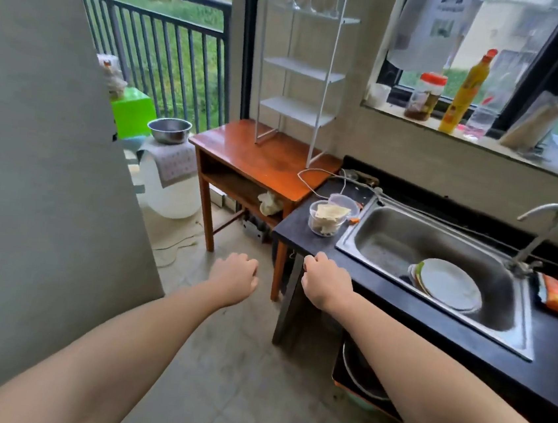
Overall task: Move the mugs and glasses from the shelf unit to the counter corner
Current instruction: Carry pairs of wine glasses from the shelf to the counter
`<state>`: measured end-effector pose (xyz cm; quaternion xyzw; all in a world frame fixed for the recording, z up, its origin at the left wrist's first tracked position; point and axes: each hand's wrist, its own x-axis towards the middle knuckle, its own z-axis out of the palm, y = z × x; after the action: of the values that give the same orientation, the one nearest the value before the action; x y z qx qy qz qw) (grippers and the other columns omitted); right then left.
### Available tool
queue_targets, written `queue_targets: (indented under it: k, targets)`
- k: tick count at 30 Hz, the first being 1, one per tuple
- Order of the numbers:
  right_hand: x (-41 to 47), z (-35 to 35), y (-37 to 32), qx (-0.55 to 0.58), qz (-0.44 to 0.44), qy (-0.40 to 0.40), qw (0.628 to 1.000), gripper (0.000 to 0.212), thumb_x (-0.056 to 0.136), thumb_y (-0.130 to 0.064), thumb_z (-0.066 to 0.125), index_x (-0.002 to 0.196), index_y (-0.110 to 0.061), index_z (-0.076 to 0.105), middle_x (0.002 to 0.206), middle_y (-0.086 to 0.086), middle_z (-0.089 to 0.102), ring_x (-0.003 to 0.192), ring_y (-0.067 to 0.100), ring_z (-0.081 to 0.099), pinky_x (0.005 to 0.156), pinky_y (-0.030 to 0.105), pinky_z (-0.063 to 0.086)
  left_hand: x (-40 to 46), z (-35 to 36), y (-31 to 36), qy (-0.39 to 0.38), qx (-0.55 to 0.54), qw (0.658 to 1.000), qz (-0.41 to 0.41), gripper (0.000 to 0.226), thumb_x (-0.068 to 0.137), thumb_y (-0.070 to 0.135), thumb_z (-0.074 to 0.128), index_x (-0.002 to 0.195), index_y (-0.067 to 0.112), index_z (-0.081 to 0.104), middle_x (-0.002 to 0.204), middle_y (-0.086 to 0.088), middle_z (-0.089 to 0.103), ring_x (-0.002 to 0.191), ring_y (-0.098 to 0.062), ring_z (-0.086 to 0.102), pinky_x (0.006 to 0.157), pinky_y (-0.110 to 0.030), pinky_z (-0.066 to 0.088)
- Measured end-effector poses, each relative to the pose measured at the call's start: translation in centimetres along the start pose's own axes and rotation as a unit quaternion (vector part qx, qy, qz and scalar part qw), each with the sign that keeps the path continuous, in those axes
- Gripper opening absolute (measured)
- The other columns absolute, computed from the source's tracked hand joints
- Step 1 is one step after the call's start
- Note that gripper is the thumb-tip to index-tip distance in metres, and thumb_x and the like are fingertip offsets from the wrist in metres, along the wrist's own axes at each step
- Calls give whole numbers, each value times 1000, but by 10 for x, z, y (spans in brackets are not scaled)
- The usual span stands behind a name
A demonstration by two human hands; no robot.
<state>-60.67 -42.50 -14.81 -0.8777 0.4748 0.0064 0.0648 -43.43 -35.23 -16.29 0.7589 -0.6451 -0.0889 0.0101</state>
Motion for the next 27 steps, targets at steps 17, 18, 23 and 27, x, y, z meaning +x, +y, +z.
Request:
queue_targets:
  k: [17,18,23,27]
  targets:
    - [330,-41,-80,29,58,63,996,20,94,-25,41,107,-13,50,114,11,52,104,35,57,81,41,44,288,-118,-208,64,-56,996,38,26,90,30,47,103,11,61,105,-10,60,101,-30,54,88,-44,49]
    - [345,-47,-80,29,62,71,995,19,94,-25,41,106,-14,50,113,11,52,103,35,57,79,39,43,303,-127,-215,69,-60,995,43,26,91,29,47,101,11,61,104,-11,61,99,-29,56,85,-44,50]
    - [417,-81,-69,12,87,112,990,22,96,-23,38,111,-13,51,115,11,52,100,34,59,72,37,42,375,-162,-224,88,-74,990,80,23,92,31,47,101,15,61,101,-6,60,96,-25,56,85,-40,51]
    - [474,-122,-50,7,104,150,983,25,96,-20,36,112,-11,53,119,13,53,101,35,59,78,40,46,438,-200,-213,116,-79,984,111,25,93,31,47,105,15,62,105,-6,60,100,-26,57,86,-42,51]
